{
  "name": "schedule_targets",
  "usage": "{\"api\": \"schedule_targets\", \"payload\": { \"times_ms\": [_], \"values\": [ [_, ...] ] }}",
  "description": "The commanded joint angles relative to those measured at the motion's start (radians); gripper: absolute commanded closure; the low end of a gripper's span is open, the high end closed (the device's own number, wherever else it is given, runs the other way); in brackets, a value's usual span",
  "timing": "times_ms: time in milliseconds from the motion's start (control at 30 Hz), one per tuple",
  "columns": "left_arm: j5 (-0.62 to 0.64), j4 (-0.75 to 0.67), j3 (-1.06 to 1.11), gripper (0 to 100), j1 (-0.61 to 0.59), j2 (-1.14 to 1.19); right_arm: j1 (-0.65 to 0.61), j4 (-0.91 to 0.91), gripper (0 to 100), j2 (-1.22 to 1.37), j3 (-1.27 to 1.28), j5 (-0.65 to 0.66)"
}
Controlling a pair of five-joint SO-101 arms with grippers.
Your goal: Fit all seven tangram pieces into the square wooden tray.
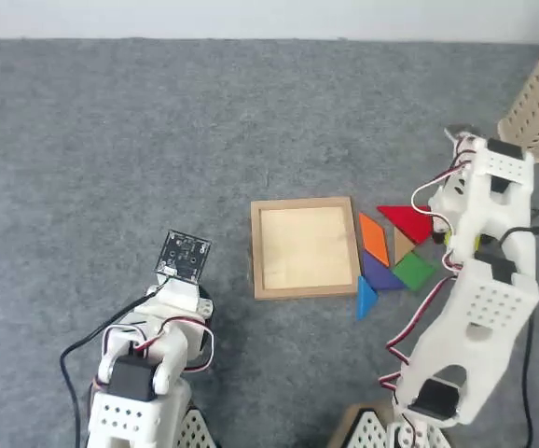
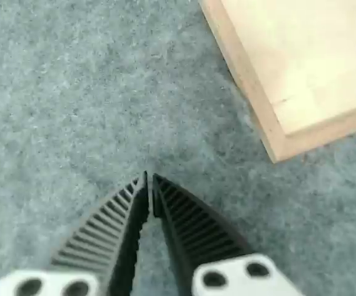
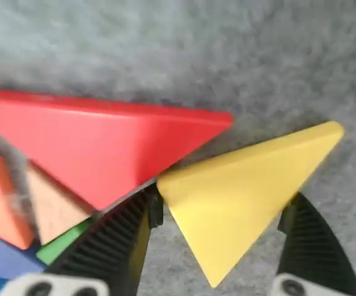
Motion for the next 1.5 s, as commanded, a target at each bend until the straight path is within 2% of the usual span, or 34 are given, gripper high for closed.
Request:
{"api": "schedule_targets", "payload": {
  "times_ms": [0, 133, 300, 467, 1167, 1333, 1467],
  "values": [
    [0.008, 0.006, -0.018, 99, -0.003, -0.020, 0.042, -0.010, 69.6, -0.022, -0.014, -0.006],
    [0.008, 0.006, -0.018, 99, -0.003, -0.020, 0.067, -0.013, 70.5, -0.016, -0.014, -0.005],
    [0.008, 0.006, -0.018, 99, -0.003, -0.020, 0.062, -0.013, 81.6, -0.015, -0.014, -0.012],
    [0.008, 0.006, -0.018, 99, -0.003, -0.020, 0.067, -0.005, 86.4, -0.022, -0.018, -0.008],
    [0.008, 0.006, -0.018, 99, -0.003, -0.020, 0.048, 0.168, 88.7, -0.421, -0.011, -0.015],
    [0.008, 0.006, -0.018, 99, -0.003, -0.020, 0.005, 0.111, 87.3, -0.414, 0.018, -0.129],
    [0.008, 0.006, -0.018, 99, -0.003, -0.020, -0.062, 0.036, 78.2, -0.328, 0.021, -0.315]
  ]
}}
